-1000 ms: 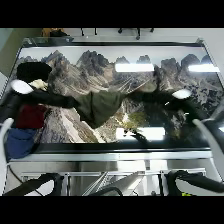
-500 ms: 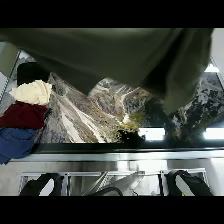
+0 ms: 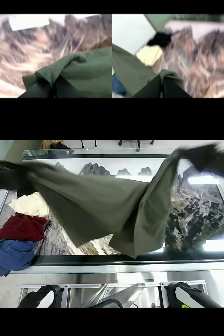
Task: Fold the shirts.
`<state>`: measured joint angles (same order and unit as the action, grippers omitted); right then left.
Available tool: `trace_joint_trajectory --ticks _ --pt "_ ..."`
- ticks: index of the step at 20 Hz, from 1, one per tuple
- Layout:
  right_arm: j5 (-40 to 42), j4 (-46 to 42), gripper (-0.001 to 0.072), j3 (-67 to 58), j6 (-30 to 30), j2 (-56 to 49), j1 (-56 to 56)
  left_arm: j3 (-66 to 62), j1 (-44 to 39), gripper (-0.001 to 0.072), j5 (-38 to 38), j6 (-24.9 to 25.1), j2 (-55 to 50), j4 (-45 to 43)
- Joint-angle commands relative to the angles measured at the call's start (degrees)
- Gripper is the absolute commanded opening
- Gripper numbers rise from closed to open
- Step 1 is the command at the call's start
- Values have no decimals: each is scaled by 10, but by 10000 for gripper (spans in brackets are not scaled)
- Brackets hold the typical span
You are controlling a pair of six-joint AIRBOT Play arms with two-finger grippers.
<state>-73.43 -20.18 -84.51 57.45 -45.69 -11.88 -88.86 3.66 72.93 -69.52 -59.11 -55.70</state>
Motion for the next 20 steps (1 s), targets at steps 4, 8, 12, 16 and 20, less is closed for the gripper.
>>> trace_joint_trajectory --ticks 4,8,12,16,20 --pt "0 -17 24 218 -28 -180 0 148 -42 16 -27 31 -241 -3" --pt "48 -12 25 235 -58 -273 0 163 -42 16 -40 39 -344 -3" --pt "85 -17 374 222 -80 -270 -16 122 -42 16 -16 39 -399 -2" --pt "68 -129 378 220 -9 -191 -56 78 -42 16 8 39 -405 -1" --pt "53 -287 391 330 127 -93 -46 60 -42 16 10 39 -405 0"
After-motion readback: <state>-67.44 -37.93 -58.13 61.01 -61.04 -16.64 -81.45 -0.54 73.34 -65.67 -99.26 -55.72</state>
